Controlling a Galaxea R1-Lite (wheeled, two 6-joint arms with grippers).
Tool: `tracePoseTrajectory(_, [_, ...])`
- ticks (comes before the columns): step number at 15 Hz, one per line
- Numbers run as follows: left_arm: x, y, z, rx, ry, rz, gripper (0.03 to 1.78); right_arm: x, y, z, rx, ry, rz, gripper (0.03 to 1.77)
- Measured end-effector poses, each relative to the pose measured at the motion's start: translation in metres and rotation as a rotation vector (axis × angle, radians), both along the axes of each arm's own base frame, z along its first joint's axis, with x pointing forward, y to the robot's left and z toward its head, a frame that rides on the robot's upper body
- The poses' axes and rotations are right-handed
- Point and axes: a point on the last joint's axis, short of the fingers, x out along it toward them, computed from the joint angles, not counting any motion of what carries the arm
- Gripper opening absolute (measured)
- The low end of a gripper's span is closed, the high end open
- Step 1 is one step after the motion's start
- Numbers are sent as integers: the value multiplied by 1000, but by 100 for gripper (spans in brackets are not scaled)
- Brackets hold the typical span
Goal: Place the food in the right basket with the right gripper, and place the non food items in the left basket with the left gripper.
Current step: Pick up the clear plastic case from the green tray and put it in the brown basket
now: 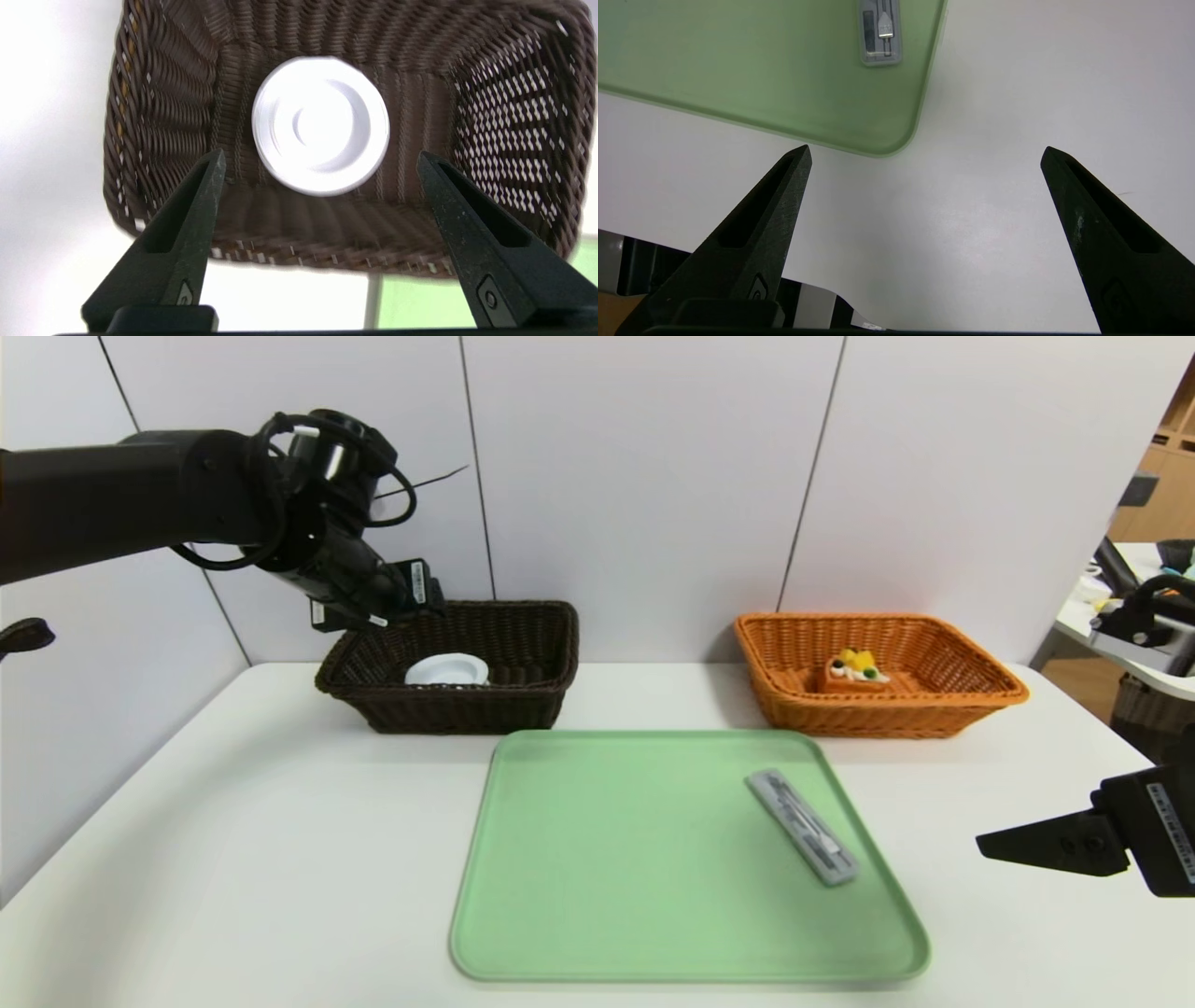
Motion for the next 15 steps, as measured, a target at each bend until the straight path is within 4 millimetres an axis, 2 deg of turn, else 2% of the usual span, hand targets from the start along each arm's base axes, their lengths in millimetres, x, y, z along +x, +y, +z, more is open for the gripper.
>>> tracePoseTrajectory(3, [-32,-12,12,-26,70,-19,154,5,2,12,15,-42,0,170])
tracePoseTrajectory(5, [-60,-19,19,-42,139,-29,158,12,5,19,20,-60,10,170])
tracePoseTrajectory(8, [-100,-24,26,-3,194,-86,162,29,13,24,14,-65,24,170])
tracePoseTrajectory(11, [-128,-19,23,88,190,-172,165,48,24,22,-4,-43,50,170])
tracePoseTrajectory(15, [-149,-10,9,215,79,-282,167,71,36,5,-67,17,106,170])
